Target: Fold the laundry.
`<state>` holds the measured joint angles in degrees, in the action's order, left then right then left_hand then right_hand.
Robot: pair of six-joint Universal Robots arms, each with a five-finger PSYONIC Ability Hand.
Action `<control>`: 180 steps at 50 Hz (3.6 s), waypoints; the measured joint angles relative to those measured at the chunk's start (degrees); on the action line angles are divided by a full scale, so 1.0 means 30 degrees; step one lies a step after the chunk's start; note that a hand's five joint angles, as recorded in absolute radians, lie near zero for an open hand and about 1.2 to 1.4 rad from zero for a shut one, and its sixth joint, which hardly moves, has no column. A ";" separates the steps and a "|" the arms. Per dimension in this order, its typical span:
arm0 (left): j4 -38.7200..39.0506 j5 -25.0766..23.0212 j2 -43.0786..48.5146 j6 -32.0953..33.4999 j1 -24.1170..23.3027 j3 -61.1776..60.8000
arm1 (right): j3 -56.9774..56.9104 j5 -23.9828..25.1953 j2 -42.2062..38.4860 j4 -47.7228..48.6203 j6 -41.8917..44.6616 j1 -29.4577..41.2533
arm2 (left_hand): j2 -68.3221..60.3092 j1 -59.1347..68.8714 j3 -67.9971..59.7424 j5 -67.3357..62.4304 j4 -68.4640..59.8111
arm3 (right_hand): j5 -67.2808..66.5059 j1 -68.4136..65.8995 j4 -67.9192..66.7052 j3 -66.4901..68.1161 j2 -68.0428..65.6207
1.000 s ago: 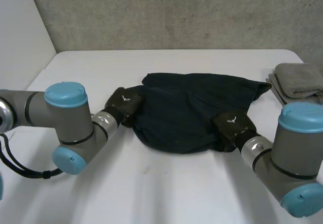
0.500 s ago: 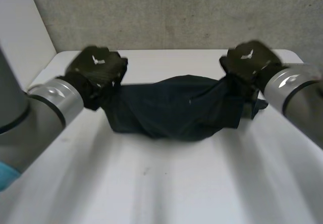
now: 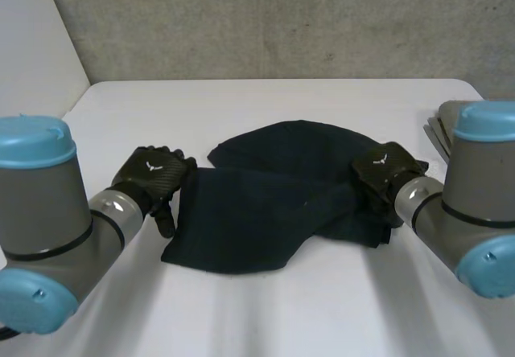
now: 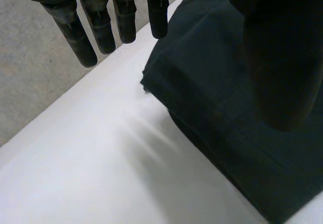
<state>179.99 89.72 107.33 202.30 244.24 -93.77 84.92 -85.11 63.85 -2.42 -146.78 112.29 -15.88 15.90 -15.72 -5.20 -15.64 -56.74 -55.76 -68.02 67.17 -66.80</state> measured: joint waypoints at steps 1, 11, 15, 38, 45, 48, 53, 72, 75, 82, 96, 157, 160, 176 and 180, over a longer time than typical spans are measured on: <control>0.0057 -0.0013 -0.0055 -0.0137 -0.0019 -0.0119 | 0.0122 0.0049 0.0057 0.0039 -0.0001 -0.0001 | 0.0000 0.0005 -0.0003 -0.0015 0.0000 | -0.0020 0.0000 0.0000 0.0002 0.0000; 0.1501 -0.0107 0.2477 -0.1114 -0.0479 0.0697 | 0.2208 0.0617 0.0773 0.0609 0.0000 0.0020 | -0.1640 0.1660 -0.1660 -0.1900 -0.1689 | -0.0024 0.0000 0.0000 0.0142 0.0000; 0.1957 -0.0124 0.4114 -0.1078 -0.0581 0.1789 | 0.2406 0.0639 0.0865 0.0696 0.0000 0.0012 | -0.2469 0.2615 -0.2513 -0.2794 -0.2567 | -0.0024 0.0000 0.0000 0.0154 0.0000; 0.2170 -0.0756 0.7357 0.0222 -0.0536 0.4306 | 0.3248 0.0672 0.1069 0.1366 0.0001 -0.0018 | -0.5879 0.6220 -0.5928 -0.6136 -0.6017 | -0.0024 0.0000 0.0000 0.0153 0.0000; 0.2266 -0.0469 0.7216 0.0819 -0.0688 0.4194 | 0.3232 0.0663 0.1068 0.1418 0.0000 -0.0043 | -1.7029 1.6527 -1.6971 -1.6816 -1.7183 | -0.0024 0.0000 0.0000 0.0154 0.0000; 0.2345 -0.0223 0.6707 0.0778 -0.0735 0.4002 | 0.3187 0.0665 0.1082 0.1414 0.0007 -0.0066 | -1.7420 1.6526 -1.7405 -1.6936 -1.7580 | -0.0026 0.0000 0.0000 0.0154 0.0000; 0.2455 0.0186 0.4865 0.0571 -0.0790 0.3385 | 0.2992 0.0672 0.1286 0.1296 0.0092 -0.0092 | -1.7428 1.6526 -1.7411 -1.6936 -1.7585 | -0.0024 0.0000 0.0000 0.0154 0.0000; -0.3490 0.0180 -0.7498 0.0492 -0.0789 0.0710 | -0.2038 0.0780 0.8277 -0.6585 0.3248 -0.0234 | -1.7519 1.6526 -1.7566 -1.6936 -1.7646 | -0.0026 0.0000 -0.0002 0.0154 0.0000; -0.4147 0.0183 -0.9484 0.0422 -0.0806 0.1621 | -0.3909 0.0965 0.9409 -0.7267 0.3211 -0.0178 | -1.7527 1.6526 -1.7566 -1.6936 -1.7647 | -0.0026 0.0000 -0.0005 0.0154 0.0000; -0.3591 0.0238 -1.1695 0.0228 -0.0836 0.3335 | -0.6390 0.1487 1.0164 -0.7859 0.2830 -0.0185 | -1.7527 1.6526 -1.7566 -1.7078 -1.7647 | -0.0026 -0.0002 -0.0005 0.0153 0.0000; -0.2131 0.0337 -0.5163 0.0189 -0.0787 0.3596 | -0.6395 0.2760 0.5901 -0.9728 0.3002 -0.0260 | -1.7534 1.6526 -1.7566 -1.7092 -1.7649 | -0.0026 -0.0002 -0.0006 0.0154 0.0000; 0.5318 0.1510 0.1790 0.3472 -0.0954 -0.2210 | -0.3702 0.0130 -0.2281 -0.0486 0.1087 0.0447 | -1.7577 1.6526 -1.7568 -1.7266 -1.7733 | -0.0139 -0.0252 -0.0020 0.0264 -0.0226; 0.3547 0.1507 0.0035 0.3593 -0.0933 -0.2927 | -0.2251 0.0513 -0.0549 -0.1543 0.2043 0.0416 | -1.7577 1.6526 -1.7568 -1.7264 -1.7733 | -0.0139 -0.0252 -0.0020 0.0264 -0.0226; -0.7814 0.1129 -0.7871 0.6653 -0.2248 -0.6545 | 0.5682 0.1581 0.6811 -1.0580 0.9200 0.0462 | -1.7577 1.6526 -1.7568 -1.7266 -1.7733 | -0.0139 -0.0252 -0.0018 0.0261 -0.0226; -0.7425 0.1018 -0.8005 0.7464 -0.3135 -0.6397 | 0.6539 0.2682 0.7729 -1.0931 0.9552 0.0369 | -1.7577 1.6526 -1.7568 -1.7434 -1.7734 | -0.0139 -0.0252 -0.0020 0.0266 -0.0226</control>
<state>157.72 92.78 83.31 224.69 234.84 -112.96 104.54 -77.07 87.04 -35.22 -118.12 113.40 -68.61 65.48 -68.42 -57.51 -68.85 -57.16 -56.51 -68.08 67.97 -67.48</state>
